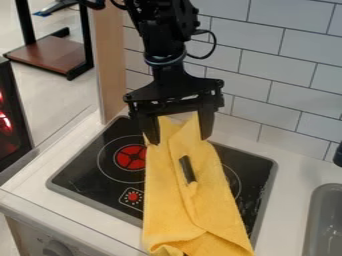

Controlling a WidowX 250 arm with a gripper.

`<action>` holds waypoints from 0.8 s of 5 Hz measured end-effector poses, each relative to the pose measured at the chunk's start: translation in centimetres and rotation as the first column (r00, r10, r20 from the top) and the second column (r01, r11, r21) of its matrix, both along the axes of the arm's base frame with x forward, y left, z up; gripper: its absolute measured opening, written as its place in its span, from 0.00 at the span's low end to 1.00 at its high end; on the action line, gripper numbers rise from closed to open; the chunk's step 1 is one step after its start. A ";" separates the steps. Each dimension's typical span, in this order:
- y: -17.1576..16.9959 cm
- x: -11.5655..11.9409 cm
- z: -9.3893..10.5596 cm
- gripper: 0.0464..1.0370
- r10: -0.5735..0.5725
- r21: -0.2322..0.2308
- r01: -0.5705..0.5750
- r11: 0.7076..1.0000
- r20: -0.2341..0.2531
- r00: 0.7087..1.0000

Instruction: Fold the yellow cloth from bottom to top

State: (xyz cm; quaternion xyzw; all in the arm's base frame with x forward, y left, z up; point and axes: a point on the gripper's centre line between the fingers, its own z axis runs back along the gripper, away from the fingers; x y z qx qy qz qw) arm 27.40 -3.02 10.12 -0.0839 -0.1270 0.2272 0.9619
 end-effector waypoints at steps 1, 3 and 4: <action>0.0 -0.5 -0.6 0.96 0.006 0.008 -0.006 1.000 -0.021 1.000; 0.0 -2.6 -0.6 0.96 0.114 0.045 -0.115 0.992 0.016 0.993; -0.9 -4.1 -0.5 0.96 0.083 0.043 -0.083 0.996 -0.005 0.997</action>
